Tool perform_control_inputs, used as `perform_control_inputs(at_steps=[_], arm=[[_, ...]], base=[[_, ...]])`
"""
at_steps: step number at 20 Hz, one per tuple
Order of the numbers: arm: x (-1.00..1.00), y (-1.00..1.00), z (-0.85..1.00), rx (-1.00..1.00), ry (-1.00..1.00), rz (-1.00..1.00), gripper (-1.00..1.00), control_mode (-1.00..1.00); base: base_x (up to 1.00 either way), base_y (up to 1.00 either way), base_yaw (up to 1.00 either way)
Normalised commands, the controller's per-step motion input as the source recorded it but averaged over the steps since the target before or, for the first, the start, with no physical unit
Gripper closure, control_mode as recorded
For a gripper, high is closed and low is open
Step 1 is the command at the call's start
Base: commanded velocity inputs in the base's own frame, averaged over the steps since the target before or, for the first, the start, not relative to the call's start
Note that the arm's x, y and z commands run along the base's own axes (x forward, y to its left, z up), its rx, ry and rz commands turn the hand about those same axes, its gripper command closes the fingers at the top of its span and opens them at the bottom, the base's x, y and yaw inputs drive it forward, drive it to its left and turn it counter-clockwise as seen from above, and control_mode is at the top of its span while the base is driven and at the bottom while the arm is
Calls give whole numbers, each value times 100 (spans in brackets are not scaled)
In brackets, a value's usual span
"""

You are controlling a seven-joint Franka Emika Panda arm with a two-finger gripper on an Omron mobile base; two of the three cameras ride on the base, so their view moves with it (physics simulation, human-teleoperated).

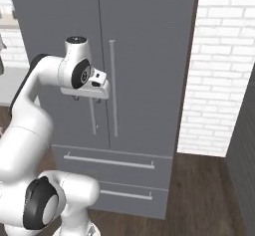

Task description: Take the strawberry from the fridge and place it on top of the pancake, located on the dining counter.

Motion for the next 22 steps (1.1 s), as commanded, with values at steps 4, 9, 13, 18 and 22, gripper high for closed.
perform_control_inputs(at_steps=[4, 9, 13, 18, 22], arm=[[0, -2, -9, 0, -2, 0, -100, -100], [43, -7, -25, 0, -5, -2, -100, -100], [86, -23, -30, 0, -26, -1, -100, -100], [75, -31, 0, 0, -38, 4, -100, -100], [58, 0, 1, -1, -22, 0, -100, -100]], base=[[-2, -4, -1], [0, 0, 0], [0, 0, 0], [0, 0, 0], [0, 0, 0]])
